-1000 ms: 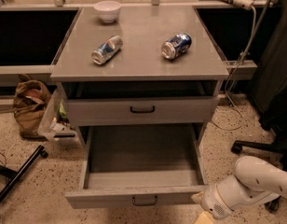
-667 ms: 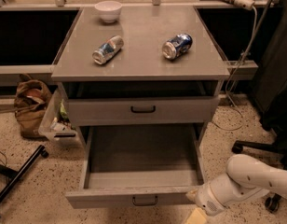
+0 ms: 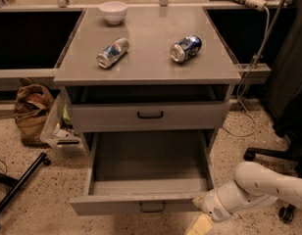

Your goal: Close middle drawer

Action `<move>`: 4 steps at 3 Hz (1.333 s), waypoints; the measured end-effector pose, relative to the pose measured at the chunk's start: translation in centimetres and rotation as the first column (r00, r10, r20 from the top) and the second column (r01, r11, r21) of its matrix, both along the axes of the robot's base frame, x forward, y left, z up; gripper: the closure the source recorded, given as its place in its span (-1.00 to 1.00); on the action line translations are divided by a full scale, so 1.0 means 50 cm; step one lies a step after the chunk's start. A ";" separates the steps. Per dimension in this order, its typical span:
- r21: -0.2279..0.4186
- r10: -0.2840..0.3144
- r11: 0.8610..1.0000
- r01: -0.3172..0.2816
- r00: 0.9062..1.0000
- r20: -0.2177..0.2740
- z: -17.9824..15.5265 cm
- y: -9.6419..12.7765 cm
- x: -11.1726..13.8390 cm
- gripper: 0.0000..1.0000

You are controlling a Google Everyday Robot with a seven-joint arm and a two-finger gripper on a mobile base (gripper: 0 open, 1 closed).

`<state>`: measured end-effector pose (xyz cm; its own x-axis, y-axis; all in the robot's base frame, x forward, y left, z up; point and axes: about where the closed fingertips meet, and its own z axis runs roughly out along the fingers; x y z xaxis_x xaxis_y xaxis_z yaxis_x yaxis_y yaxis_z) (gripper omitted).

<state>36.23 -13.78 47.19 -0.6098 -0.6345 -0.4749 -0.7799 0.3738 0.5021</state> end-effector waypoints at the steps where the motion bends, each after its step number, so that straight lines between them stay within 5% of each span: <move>1: 0.031 -0.009 0.999 0.008 1.000 0.021 -0.030 0.004 0.006 -1.00; 4: 0.098 -0.016 0.995 0.004 0.992 0.123 -0.054 0.072 0.087 -1.00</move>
Offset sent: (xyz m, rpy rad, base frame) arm 0.0252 0.0140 -0.0374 0.1005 -0.0859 -0.0242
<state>40.58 -10.20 44.51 -0.5486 -0.5761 -0.6059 -0.8347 0.3360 0.4364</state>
